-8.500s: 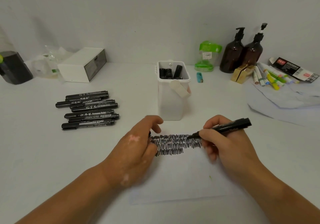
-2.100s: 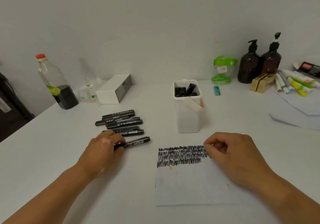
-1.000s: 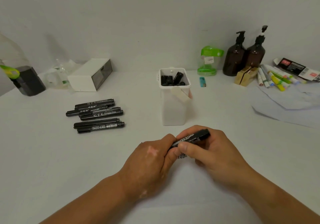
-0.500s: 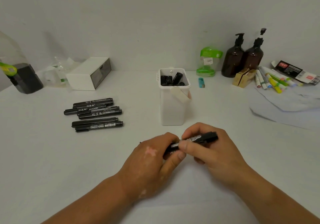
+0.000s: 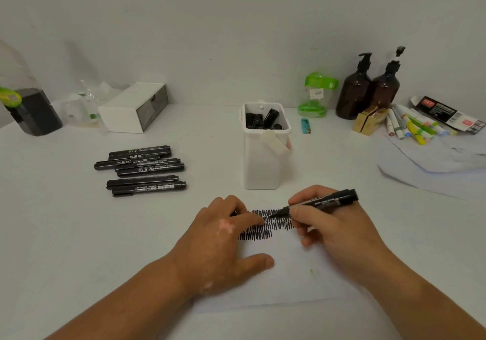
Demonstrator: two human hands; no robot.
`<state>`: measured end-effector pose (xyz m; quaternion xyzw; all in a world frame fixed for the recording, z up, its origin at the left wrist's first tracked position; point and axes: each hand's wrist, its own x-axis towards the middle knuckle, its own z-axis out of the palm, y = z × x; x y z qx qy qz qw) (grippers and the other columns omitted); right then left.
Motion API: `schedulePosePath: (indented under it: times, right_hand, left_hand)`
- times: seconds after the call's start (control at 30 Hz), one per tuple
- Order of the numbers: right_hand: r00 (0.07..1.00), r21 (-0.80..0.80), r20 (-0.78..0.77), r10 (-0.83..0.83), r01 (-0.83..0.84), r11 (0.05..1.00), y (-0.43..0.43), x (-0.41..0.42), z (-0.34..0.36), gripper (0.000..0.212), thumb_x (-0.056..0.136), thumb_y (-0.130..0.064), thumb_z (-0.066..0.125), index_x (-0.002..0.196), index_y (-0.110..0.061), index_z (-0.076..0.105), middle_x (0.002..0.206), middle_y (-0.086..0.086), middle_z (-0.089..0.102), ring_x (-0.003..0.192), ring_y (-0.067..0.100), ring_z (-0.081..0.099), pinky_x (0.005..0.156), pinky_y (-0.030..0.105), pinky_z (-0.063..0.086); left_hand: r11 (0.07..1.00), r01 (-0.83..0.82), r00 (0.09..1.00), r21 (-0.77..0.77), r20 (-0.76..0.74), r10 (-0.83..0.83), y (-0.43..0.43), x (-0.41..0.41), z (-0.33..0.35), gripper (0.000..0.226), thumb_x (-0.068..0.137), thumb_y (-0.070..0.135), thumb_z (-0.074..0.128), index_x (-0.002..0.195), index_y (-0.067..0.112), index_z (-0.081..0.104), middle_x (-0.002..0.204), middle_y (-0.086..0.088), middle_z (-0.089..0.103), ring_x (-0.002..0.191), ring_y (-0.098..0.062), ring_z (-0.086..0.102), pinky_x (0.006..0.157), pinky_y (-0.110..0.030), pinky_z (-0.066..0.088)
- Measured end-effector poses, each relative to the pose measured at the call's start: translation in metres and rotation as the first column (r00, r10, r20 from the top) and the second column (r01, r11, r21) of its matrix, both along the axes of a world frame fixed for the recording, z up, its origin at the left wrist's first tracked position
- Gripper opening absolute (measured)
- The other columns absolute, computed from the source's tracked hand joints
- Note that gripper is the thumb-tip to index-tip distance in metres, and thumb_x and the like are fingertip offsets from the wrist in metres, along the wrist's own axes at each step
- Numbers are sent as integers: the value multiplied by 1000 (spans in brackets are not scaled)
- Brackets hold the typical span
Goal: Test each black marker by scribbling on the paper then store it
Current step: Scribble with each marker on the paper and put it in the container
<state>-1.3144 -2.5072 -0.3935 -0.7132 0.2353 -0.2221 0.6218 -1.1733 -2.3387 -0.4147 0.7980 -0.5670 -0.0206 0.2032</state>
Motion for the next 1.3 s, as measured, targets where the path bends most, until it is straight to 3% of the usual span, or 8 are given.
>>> schedulePosePath:
  times: [0.13,0.37,0.6,0.7,0.87,1.07,1.23,1.3]
  right_hand:
    - [994,-99,-104,-23,12,995,5,3,-7,13,68,-29,70,77,-20,73,58,5,67,48,19,57,46,29,48]
    - [976,-311,-206,-74,7,950,3,2,-12,26,62,-47,65,82,-32,73,59,-4,68,46,10,56,50,28,46]
    - [974,-317,-217,-68,-5,949,3,2,-11,14,67,-38,69,79,-32,73,57,-10,67,46,3,54,47,16,40]
    - [973,-300,-226,-55,-16,954,3,2,-10,16,63,-36,66,77,-30,73,56,-9,65,46,5,51,45,17,38]
    - [975,-299,-207,-82,17,954,1,2,-13,2,77,-28,73,79,-30,72,52,-6,63,41,12,56,43,17,42]
    - [970,-325,-229,-78,-1,946,1,3,-10,20,61,-40,65,76,-31,72,56,-11,66,45,0,51,43,11,35]
    - [973,-318,-208,-99,28,948,-2,3,-14,2,75,-32,72,77,-33,72,56,-11,66,45,2,55,46,14,39]
    - [972,-327,-213,-95,21,945,-1,3,-13,7,71,-35,71,77,-32,72,57,-12,67,46,1,54,45,11,37]
  left_hand:
    - [1000,-17,1000,22,1,17,2,4,1,66,75,77,57,134,47,49,115,19,42,108,-6,41,99,-27,38]
    - [999,-22,1000,24,-1,22,2,4,1,66,75,75,59,134,46,49,115,18,42,108,-6,42,98,-26,39]
    - [999,-30,999,29,-13,31,1,3,1,66,76,74,60,134,46,49,115,19,41,108,-5,41,98,-25,38]
    - [999,-30,999,28,-13,31,1,3,1,66,76,74,60,135,45,49,115,18,41,109,-5,42,98,-26,38]
    - [999,-28,999,21,-22,28,1,4,0,66,75,75,60,134,46,49,114,19,41,108,-4,41,98,-25,38]
    - [1000,-24,999,14,-25,25,1,5,-2,67,74,76,59,133,46,50,114,21,40,108,-4,41,97,-24,39]
    - [1000,-24,1000,12,-19,24,1,5,-2,68,74,76,59,134,45,49,115,20,41,108,-4,42,98,-25,40]
    - [1000,-23,1000,11,-20,23,1,5,-2,68,74,76,59,134,45,49,114,20,41,108,-4,42,98,-25,40]
